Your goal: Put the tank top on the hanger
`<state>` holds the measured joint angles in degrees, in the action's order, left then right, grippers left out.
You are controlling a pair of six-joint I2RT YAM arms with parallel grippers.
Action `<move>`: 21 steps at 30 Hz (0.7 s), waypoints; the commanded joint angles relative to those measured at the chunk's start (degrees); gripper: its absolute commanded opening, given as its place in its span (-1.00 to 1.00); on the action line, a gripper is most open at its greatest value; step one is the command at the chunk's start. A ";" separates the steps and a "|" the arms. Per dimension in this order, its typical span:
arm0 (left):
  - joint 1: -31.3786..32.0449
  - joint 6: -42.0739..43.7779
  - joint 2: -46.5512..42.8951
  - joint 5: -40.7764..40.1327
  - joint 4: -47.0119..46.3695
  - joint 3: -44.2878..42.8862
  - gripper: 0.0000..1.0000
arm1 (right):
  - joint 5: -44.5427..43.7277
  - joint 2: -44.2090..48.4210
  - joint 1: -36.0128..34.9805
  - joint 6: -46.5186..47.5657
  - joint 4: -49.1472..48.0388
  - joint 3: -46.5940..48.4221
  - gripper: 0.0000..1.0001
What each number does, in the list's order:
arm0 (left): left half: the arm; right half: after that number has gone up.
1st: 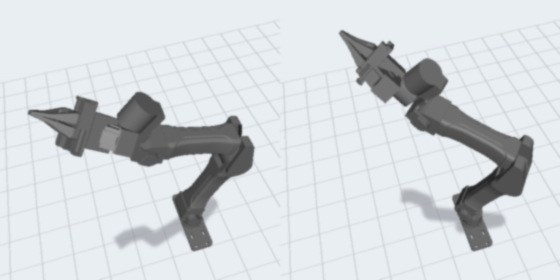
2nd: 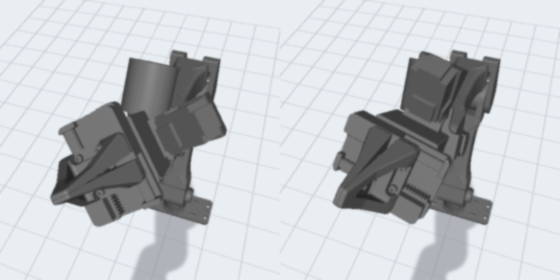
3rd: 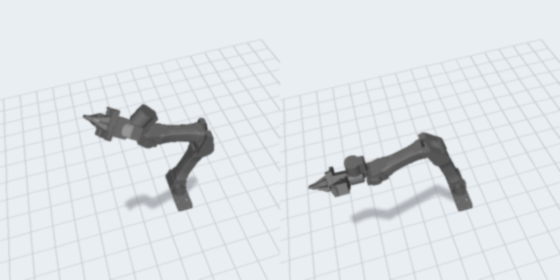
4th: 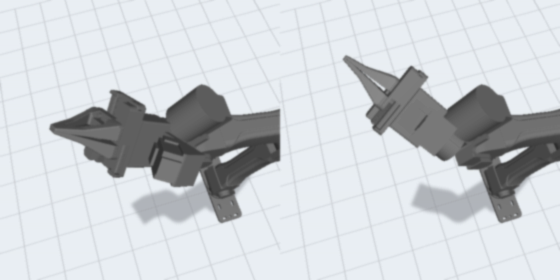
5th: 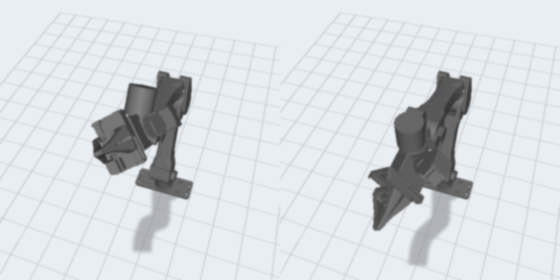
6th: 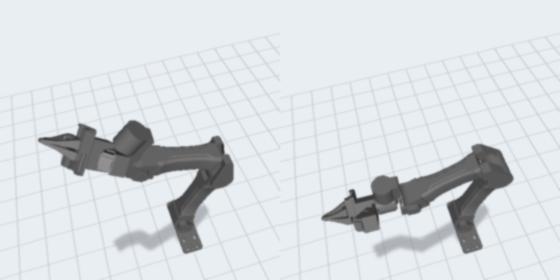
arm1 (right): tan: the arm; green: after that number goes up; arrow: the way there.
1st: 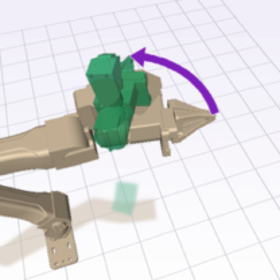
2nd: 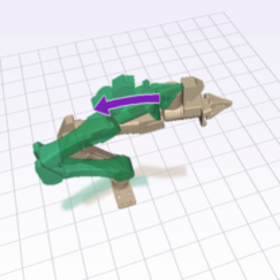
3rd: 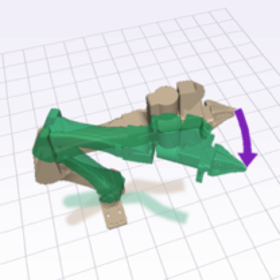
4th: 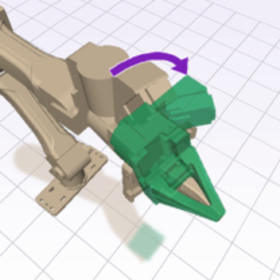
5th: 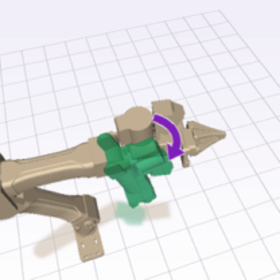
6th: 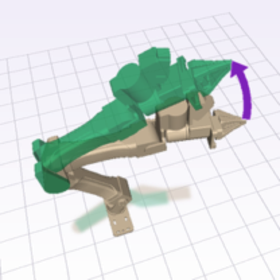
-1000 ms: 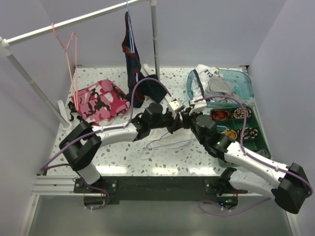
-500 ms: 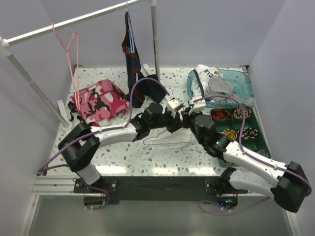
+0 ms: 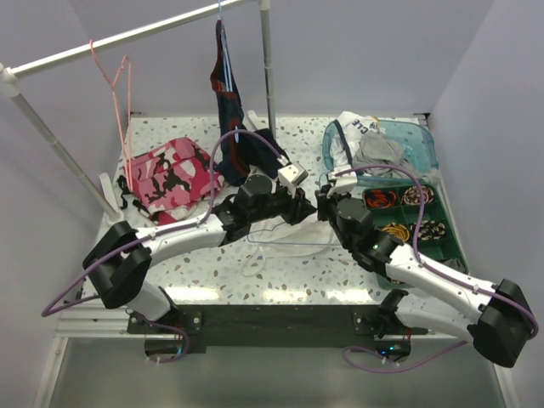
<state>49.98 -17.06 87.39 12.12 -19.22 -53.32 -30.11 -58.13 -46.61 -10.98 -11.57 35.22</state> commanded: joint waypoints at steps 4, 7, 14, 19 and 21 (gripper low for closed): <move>-3.21 -2.97 -7.23 -1.13 4.36 2.87 -0.23 | -2.59 -1.64 -1.20 2.37 -0.82 1.60 -1.00; -5.67 -6.48 -11.36 -0.43 6.21 5.32 -0.23 | -2.50 -2.08 -1.90 3.33 -0.03 2.39 -1.00; -9.37 -15.45 -22.78 -10.15 21.21 8.41 -0.24 | -3.73 -2.52 -3.40 5.00 1.46 3.53 -1.00; -9.81 -19.15 -27.53 -17.04 39.42 9.46 -0.28 | -6.80 -3.13 -4.89 6.15 2.26 4.59 -1.00; -9.90 -20.90 -29.38 -18.44 44.50 11.56 -0.29 | -7.94 -3.22 -4.98 6.59 2.61 4.94 -1.00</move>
<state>40.51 -32.71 60.84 -0.40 9.91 -44.80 -33.69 -61.14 -50.87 -6.09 -8.69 37.08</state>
